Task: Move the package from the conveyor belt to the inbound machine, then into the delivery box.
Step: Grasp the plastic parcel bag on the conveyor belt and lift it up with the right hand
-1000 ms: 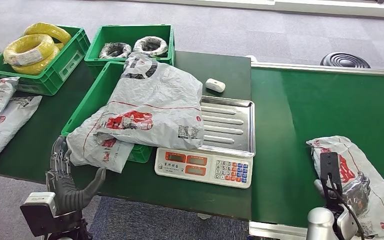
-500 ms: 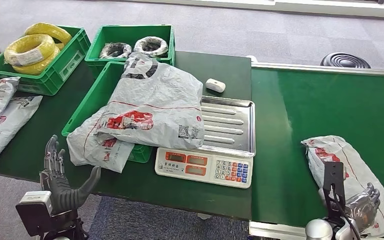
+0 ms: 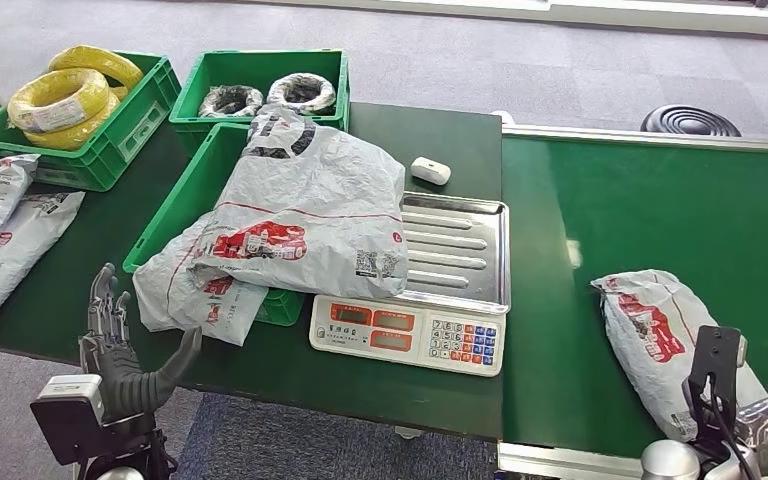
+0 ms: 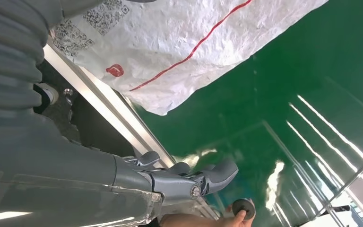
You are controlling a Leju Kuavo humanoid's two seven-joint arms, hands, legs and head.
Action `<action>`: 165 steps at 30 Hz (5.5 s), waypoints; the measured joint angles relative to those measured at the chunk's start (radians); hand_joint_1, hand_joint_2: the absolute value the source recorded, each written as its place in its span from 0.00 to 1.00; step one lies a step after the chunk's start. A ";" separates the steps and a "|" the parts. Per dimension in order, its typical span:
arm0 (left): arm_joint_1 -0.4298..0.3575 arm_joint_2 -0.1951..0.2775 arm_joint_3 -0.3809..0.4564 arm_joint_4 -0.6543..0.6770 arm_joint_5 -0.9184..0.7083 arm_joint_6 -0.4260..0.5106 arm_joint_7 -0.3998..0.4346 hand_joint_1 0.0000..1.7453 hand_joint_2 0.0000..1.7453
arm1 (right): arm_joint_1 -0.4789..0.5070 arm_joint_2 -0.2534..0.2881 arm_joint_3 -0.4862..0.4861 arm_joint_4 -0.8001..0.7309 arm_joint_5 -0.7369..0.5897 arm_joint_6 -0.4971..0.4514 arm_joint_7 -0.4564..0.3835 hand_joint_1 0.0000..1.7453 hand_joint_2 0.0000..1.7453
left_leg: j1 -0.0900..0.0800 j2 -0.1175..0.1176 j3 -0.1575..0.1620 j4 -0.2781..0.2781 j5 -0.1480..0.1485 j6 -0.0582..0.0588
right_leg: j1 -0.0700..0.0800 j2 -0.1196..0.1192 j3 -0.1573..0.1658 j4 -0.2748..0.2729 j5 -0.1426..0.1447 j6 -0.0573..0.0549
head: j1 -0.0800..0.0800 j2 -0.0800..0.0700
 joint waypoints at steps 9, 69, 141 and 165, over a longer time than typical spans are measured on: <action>-0.002 0.002 -0.004 0.001 0.002 -0.004 -0.001 0.00 1.00 | -0.036 -0.026 -0.022 0.058 -0.021 0.029 -0.023 0.00 1.00 | 0.000 0.001 0.000 0.000 0.000 0.000 | 0.000 0.000 0.000 0.000 0.000 0.000 | 0.000 0.000; -0.009 0.035 -0.036 0.021 0.014 0.002 -0.041 0.00 1.00 | -0.322 -0.152 0.045 0.612 -0.080 0.073 -0.188 0.00 1.00 | 0.000 0.000 -0.002 0.000 0.001 0.001 | 0.000 0.000 -0.001 0.000 0.001 0.000 | 0.000 0.000; -0.038 0.051 -0.099 0.021 0.024 0.018 -0.013 0.00 1.00 | -0.313 -0.039 0.353 0.900 -0.032 0.096 -0.187 1.00 1.00 | 0.004 0.015 0.030 0.001 -0.016 0.002 | 0.003 0.015 0.028 -0.005 -0.007 0.004 | 0.001 0.000; 0.004 0.032 -0.073 -0.002 0.014 0.064 -0.055 0.00 1.00 | -0.031 0.032 0.706 -0.242 0.031 -0.163 -0.230 1.00 1.00 | 0.003 0.011 0.013 0.001 -0.012 0.000 | 0.002 0.012 0.012 -0.001 -0.006 0.002 | 0.000 0.000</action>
